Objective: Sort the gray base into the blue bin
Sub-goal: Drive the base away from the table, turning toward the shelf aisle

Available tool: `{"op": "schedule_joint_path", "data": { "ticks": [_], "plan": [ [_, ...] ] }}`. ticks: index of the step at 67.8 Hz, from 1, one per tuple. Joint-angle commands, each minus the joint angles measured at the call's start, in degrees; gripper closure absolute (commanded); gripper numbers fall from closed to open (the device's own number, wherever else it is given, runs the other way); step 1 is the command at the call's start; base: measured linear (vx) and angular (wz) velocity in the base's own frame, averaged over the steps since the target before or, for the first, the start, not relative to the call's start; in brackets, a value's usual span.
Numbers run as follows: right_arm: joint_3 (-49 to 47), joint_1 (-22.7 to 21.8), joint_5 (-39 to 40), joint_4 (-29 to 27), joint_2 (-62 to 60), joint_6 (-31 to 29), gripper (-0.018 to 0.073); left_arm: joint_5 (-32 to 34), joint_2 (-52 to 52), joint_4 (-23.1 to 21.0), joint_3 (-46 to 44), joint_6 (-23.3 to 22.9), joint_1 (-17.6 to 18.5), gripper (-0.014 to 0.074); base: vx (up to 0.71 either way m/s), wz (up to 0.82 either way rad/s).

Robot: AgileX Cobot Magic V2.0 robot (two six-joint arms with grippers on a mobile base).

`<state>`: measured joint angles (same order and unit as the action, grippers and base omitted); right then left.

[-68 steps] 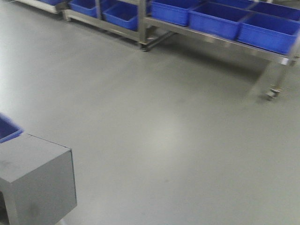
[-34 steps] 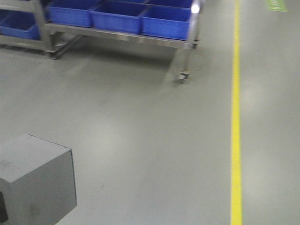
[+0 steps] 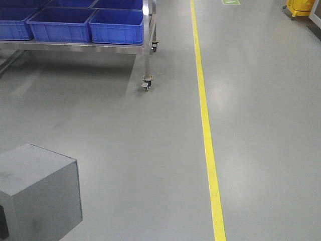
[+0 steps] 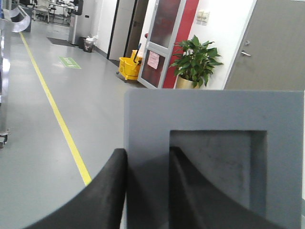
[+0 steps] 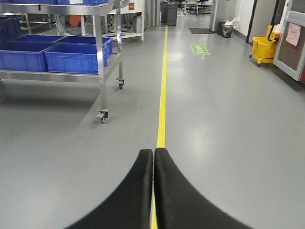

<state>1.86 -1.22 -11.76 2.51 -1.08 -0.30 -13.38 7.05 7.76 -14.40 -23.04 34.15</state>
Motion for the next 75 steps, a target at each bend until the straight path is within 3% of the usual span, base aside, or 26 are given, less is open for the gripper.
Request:
{"op": "schedule_joint_path", "data": {
  "ticks": [1, 75],
  "plan": [
    [0.3, -0.3, 4.7, 0.5, -0.4, -0.4, 0.0564, 6.2, 0.5, -0.4, -1.7, -0.3, 0.3, 0.0603, 0.18, -0.17],
    [0.3, -0.3, 4.5, 0.5, -0.4, -0.4, 0.0564, 6.2, 0.5, -0.4, -1.7, -0.3, 0.3, 0.0603, 0.33, -0.02]
  ]
}}
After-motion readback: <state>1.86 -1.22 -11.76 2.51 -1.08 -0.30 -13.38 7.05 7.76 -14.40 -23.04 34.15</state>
